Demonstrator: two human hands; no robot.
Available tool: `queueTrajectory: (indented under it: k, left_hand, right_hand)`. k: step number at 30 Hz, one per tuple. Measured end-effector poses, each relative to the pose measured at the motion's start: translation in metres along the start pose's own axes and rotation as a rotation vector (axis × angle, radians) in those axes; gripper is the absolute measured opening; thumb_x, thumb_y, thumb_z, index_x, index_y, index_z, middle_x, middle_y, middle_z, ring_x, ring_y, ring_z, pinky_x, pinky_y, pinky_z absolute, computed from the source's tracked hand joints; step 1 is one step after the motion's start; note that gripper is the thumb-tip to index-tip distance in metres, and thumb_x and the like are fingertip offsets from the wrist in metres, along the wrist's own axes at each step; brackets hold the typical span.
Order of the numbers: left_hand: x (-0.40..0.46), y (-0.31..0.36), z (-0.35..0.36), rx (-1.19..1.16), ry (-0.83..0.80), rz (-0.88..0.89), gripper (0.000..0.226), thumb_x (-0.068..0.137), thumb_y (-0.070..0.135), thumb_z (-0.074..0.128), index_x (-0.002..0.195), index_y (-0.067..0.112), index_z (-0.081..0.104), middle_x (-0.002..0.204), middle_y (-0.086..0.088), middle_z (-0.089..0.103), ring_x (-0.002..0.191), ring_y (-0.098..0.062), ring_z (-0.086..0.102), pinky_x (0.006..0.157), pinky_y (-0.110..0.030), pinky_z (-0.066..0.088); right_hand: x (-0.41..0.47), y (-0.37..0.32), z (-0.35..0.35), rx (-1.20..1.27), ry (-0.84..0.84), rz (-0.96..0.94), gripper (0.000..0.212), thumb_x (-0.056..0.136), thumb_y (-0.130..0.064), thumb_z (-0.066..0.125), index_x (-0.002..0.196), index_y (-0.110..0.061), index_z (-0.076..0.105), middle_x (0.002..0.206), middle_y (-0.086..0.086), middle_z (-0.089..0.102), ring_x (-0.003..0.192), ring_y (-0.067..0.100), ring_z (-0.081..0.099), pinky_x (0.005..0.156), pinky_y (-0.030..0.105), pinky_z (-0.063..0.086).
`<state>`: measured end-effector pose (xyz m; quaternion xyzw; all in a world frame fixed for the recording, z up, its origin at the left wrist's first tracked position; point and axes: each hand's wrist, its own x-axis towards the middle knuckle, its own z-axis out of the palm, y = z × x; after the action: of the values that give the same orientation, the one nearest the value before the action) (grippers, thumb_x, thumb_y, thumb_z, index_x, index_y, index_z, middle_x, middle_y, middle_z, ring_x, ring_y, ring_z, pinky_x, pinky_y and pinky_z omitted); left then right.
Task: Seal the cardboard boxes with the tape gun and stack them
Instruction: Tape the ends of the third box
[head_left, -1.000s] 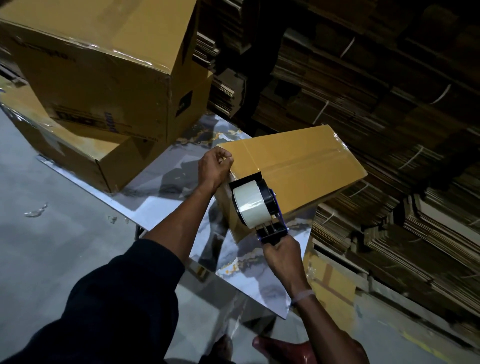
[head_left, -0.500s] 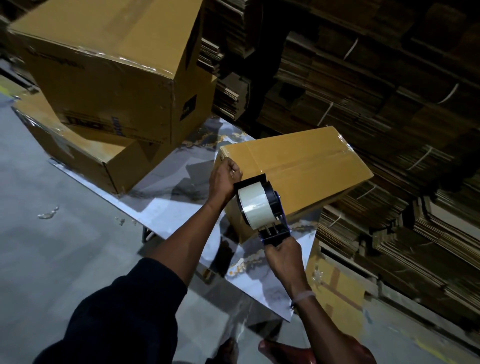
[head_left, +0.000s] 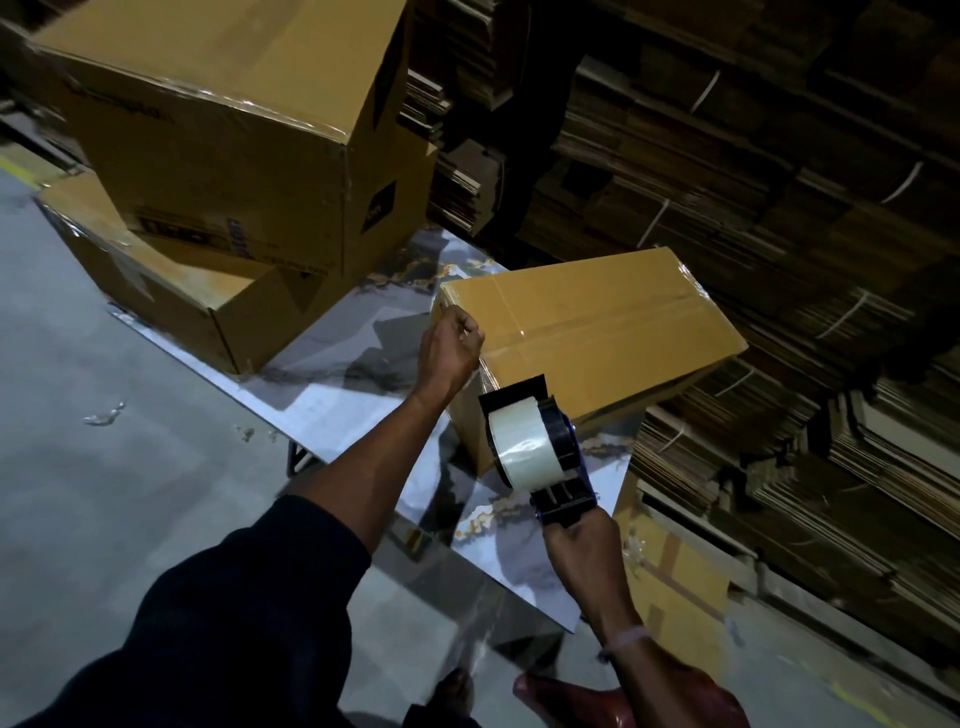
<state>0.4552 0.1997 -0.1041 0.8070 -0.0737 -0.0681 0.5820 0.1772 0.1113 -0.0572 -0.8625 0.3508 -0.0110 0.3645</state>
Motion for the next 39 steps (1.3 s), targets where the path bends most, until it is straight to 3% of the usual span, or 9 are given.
queueTrajectory:
  k: [5,7,10,14,16,18,21,33,39]
  left_hand:
    - [-0.029,0.003,0.003,0.076,-0.092,0.079,0.014,0.092,0.023,0.071,0.092,0.020,0.058,0.081,0.008,0.062,0.068,-0.007,0.055,0.059,-0.022,0.043]
    - [-0.040,-0.002,0.007,-0.005,-0.185,0.052,0.010,0.093,0.014,0.068,0.089,0.017,0.059,0.078,0.006,0.061,0.068,-0.012,0.053,0.060,-0.023,0.042]
    - [-0.052,0.000,0.009,-0.204,-0.259,-0.070,0.012,0.091,0.003,0.057,0.087,0.013,0.063,0.079,0.001,0.064,0.075,-0.018,0.052,0.066,-0.027,0.042]
    - [-0.056,0.008,0.006,-0.379,-0.265,-0.156,0.016,0.080,0.034,0.055,0.077,0.021,0.065,0.070,0.001,0.056,0.069,-0.019,0.043,0.062,-0.031,0.033]
    - [-0.056,0.006,0.005,-0.386,-0.273,-0.125,0.013,0.069,0.037,0.060,0.074,0.025,0.065,0.066,0.002,0.054,0.065,-0.017,0.041,0.063,-0.033,0.030]
    - [-0.056,0.001,0.004,-0.287,-0.255,-0.042,0.007,0.077,0.027,0.067,0.080,0.021,0.065,0.073,-0.003,0.058,0.063,-0.012,0.045,0.063,-0.030,0.034]
    - [-0.056,-0.004,0.006,-0.123,-0.206,0.015,0.019,0.090,0.029,0.078,0.091,0.016,0.065,0.072,0.004,0.060,0.062,-0.006,0.050,0.062,-0.025,0.040]
    - [-0.066,0.001,0.011,-0.042,-0.109,0.032,0.020,0.092,0.029,0.077,0.095,0.012,0.066,0.076,0.003,0.061,0.066,-0.009,0.054,0.068,-0.028,0.044]
    - [-0.075,0.012,0.018,0.274,0.009,0.122,0.019,0.092,0.036,0.074,0.091,0.022,0.061,0.079,0.009,0.068,0.073,-0.013,0.063,0.069,-0.032,0.051]
  right_hand:
    - [0.002,0.002,-0.003,0.009,-0.030,-0.003,0.044,0.086,0.000,0.066,0.057,-0.014,0.036,0.036,-0.006,0.032,0.042,0.011,0.027,0.047,0.027,0.022]
    - [0.004,0.003,-0.004,-0.001,-0.033,-0.002,0.044,0.085,0.001,0.066,0.057,-0.015,0.035,0.037,-0.006,0.031,0.040,0.011,0.029,0.045,0.025,0.021]
    - [0.005,0.004,-0.003,-0.003,-0.028,-0.002,0.034,0.085,-0.002,0.066,0.060,-0.013,0.045,0.046,-0.003,0.040,0.045,0.013,0.035,0.050,0.033,0.028]
    - [0.003,0.008,-0.006,-0.050,-0.021,-0.058,0.047,0.086,-0.006,0.068,0.053,-0.016,0.036,0.045,-0.001,0.036,0.045,0.017,0.033,0.049,0.034,0.025]
    - [0.002,0.009,-0.008,-0.064,-0.026,-0.086,0.050,0.085,-0.005,0.068,0.051,-0.016,0.033,0.044,-0.002,0.033,0.044,0.018,0.031,0.049,0.035,0.024]
    - [0.002,0.012,-0.010,-0.084,-0.029,-0.108,0.050,0.083,-0.006,0.067,0.050,-0.017,0.032,0.044,-0.001,0.034,0.044,0.020,0.031,0.050,0.036,0.023]
    - [-0.003,0.027,-0.011,-0.107,-0.036,-0.114,0.050,0.083,-0.007,0.068,0.049,-0.019,0.033,0.044,-0.004,0.034,0.046,0.018,0.033,0.049,0.034,0.025]
    - [-0.008,0.088,-0.024,-0.081,-0.071,-0.109,0.058,0.079,-0.001,0.066,0.046,-0.026,0.026,0.034,-0.006,0.031,0.040,0.012,0.024,0.049,0.030,0.019]
    - [0.016,0.094,-0.015,-0.031,-0.119,-0.108,0.048,0.073,-0.011,0.066,0.048,-0.022,0.027,0.035,-0.004,0.027,0.037,0.012,0.020,0.049,0.028,0.018]
